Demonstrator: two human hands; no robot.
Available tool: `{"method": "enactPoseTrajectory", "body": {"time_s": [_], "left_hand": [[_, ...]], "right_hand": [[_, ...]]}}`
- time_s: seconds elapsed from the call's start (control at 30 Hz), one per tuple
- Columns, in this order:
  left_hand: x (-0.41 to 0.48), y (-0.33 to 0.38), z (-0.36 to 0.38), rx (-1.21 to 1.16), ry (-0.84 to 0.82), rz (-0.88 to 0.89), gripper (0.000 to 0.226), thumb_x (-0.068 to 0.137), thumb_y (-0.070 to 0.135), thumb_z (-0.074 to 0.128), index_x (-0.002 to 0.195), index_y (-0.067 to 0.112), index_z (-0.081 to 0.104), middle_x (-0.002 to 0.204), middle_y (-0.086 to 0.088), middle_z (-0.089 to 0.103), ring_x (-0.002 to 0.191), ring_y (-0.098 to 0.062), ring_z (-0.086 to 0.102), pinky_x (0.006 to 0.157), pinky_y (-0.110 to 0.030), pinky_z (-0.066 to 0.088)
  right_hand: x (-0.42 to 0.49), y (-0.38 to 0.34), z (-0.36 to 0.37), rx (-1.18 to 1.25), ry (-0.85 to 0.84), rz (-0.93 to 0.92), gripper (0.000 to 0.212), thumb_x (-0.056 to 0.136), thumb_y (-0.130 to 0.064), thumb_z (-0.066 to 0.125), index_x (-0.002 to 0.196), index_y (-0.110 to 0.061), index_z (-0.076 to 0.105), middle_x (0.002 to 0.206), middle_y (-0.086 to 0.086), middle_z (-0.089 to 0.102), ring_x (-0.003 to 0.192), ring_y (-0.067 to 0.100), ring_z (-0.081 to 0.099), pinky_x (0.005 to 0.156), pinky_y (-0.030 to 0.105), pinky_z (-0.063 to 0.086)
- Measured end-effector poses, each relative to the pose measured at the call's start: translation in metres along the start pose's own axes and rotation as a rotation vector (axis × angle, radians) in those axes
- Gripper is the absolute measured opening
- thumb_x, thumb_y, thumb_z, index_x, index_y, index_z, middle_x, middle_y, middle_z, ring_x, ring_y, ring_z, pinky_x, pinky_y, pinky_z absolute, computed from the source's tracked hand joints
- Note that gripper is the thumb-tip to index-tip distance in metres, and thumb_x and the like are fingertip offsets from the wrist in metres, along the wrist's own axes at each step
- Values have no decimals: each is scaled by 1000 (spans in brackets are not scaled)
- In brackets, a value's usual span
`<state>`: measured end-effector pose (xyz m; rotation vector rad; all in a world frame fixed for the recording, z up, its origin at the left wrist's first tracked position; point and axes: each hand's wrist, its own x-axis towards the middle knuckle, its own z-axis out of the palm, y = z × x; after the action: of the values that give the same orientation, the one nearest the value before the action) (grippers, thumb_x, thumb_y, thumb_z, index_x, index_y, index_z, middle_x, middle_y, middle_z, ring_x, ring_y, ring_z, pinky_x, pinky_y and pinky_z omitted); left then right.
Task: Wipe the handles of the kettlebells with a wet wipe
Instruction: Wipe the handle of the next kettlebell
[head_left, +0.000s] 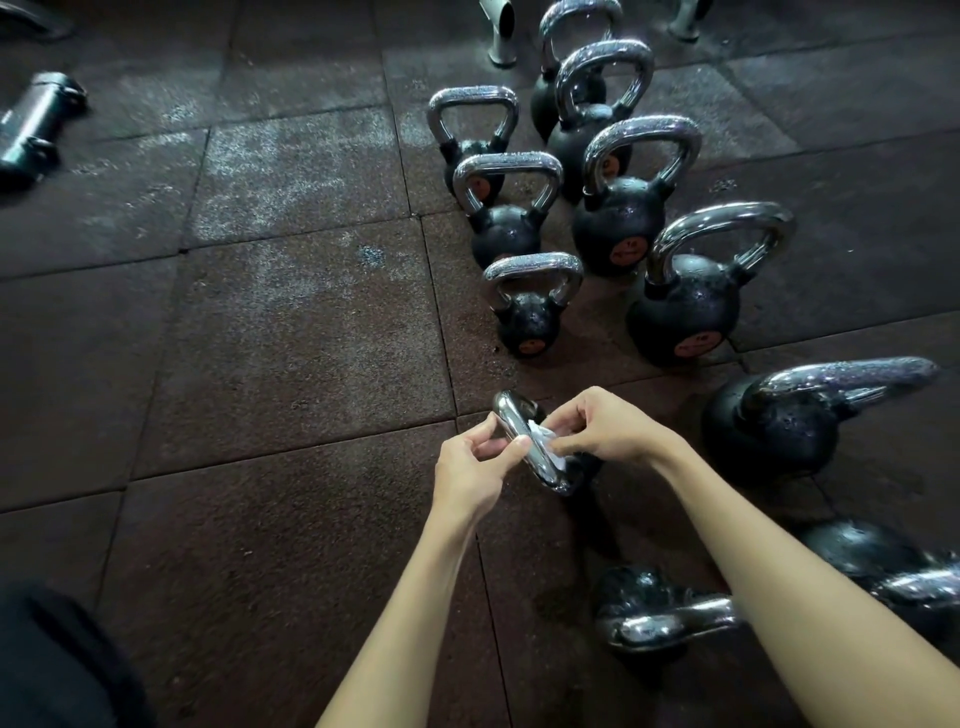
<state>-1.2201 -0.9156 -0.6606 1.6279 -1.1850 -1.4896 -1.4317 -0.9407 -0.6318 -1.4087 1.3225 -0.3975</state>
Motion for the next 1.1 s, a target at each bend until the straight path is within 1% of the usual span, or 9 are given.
{"method": "enactPoseTrajectory", "body": {"time_s": [0.17,0.3,0.4,0.5,0.6,0.77,0.87,0.97,1.1], "left_hand": [[3,-3,0,24,7,0,72,83,38,85,146,18,57,107,12,75,115,-4,65,115,-33,43],[0,-3,-1,18,8,-13,73,82,39,85,147,19,56,110,10,75,114,-2,65,114,-31,43],[-6,-2,3,39,10,0,72,82,39,85,146,20,57,109,10,77,114,0,65,111,-27,42],[-12,-1,9,78,15,11,80,74,53,84,145,27,57,107,15,78,116,1,65,111,-30,44],[-17,2,16,127,20,14,90,64,69,74,145,35,56,105,23,76,119,1,63,109,-33,44],[-17,6,18,155,56,31,84,72,64,76,146,31,56,104,23,76,119,-2,63,109,-36,45],[-22,7,20,168,83,25,83,69,66,72,145,34,58,103,23,76,118,-3,64,109,-39,47],[-28,9,27,189,96,55,77,77,61,75,147,36,55,107,22,76,120,-3,62,108,-35,45],[-29,28,37,286,92,140,85,84,53,76,156,50,31,101,20,74,111,-4,63,95,-30,45]], "right_hand": [[5,-1,0,63,19,-19,19,86,-4,77,101,-14,83,89,7,81,78,10,71,78,27,55],[-2,6,-4,-16,-103,2,16,86,-18,82,101,-22,83,92,2,81,84,11,72,85,28,54],[-2,5,-8,-144,-154,4,23,84,-12,79,100,-28,83,93,-4,81,87,9,71,90,32,53],[-2,2,-9,-311,-186,-7,27,82,-14,78,94,-38,83,87,-14,79,81,0,68,85,31,52],[-3,2,-9,-395,-131,-24,24,81,-14,79,90,-36,82,80,-12,77,72,-3,63,76,25,49],[-12,15,-11,-213,-127,13,23,85,-15,79,100,-31,83,90,-7,80,81,0,66,79,21,48],[-11,18,-7,-293,-57,-14,21,84,-17,82,98,-33,83,86,-14,79,77,-5,67,75,16,47],[-14,16,-4,-411,14,-53,21,82,-18,82,94,-35,83,80,-16,76,77,3,69,73,21,51],[-29,26,-19,-337,297,-10,20,80,-13,81,92,-28,84,82,-12,78,83,5,71,77,23,52]]}}
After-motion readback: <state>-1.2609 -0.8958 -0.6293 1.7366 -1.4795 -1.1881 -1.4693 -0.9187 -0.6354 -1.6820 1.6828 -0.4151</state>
